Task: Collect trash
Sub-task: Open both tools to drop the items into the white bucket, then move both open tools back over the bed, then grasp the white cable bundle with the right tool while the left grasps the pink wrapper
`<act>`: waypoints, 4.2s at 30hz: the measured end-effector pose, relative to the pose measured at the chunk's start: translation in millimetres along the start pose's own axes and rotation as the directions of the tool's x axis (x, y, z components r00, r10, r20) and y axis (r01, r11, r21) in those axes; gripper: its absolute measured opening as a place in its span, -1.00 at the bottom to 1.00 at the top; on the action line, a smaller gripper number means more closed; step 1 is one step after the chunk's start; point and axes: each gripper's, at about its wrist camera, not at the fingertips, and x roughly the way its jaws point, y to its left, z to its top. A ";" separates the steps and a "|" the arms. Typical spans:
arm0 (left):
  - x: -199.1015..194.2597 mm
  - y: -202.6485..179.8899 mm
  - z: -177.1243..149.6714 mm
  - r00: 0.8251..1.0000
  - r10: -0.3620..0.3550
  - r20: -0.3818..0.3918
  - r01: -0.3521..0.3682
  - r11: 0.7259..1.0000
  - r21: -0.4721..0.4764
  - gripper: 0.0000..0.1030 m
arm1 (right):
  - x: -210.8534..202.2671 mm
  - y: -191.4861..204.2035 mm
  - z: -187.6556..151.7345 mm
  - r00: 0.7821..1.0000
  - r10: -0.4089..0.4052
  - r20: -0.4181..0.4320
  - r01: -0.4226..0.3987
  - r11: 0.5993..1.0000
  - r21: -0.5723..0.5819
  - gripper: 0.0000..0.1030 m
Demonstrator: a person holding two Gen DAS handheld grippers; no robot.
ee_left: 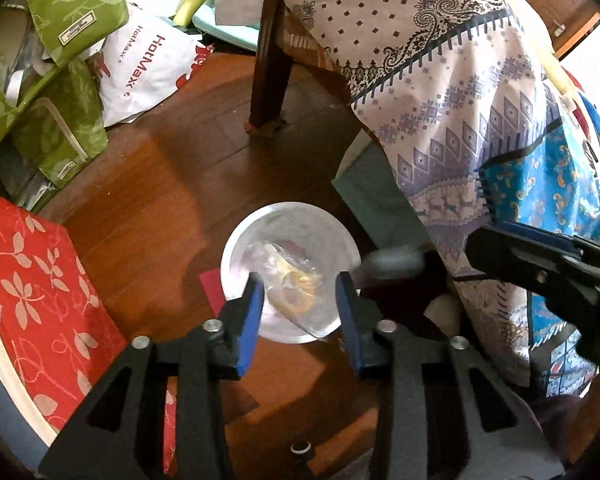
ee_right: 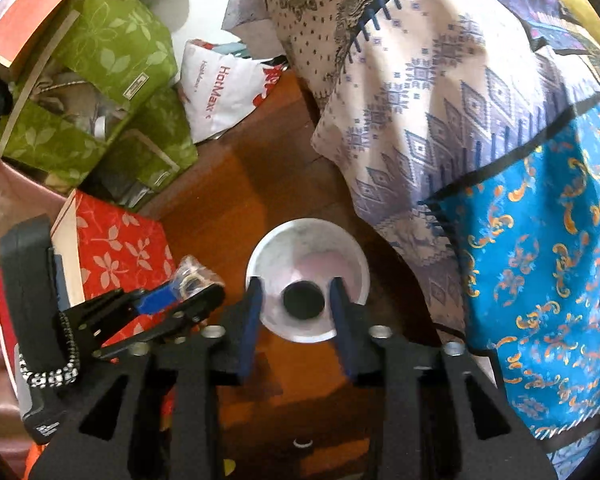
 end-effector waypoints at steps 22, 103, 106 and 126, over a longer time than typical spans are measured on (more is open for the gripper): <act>-119.2 -35.0 -7.4 0.974 0.057 0.219 -0.075 0.994 0.078 -0.27 | -99.5 1.2 -31.8 0.975 -0.074 0.211 0.077 0.997 -0.009 -0.17; -21.4 -491.9 -0.4 0.963 -0.269 0.003 0.212 0.768 0.605 -0.27 | -246.7 -389.2 -155.1 0.855 -0.368 0.366 0.120 0.827 0.549 -0.83; -15.6 -506.4 2.0 0.962 -0.273 -0.009 0.222 0.763 0.607 -0.27 | -248.2 -390.4 -164.8 0.850 -0.386 0.358 0.143 0.823 0.549 -0.83; 7.9 -574.4 -21.8 0.968 -0.247 0.050 0.144 0.706 0.693 -0.48 | -254.7 -398.9 -199.8 0.828 -0.408 0.385 0.134 0.811 0.570 -0.83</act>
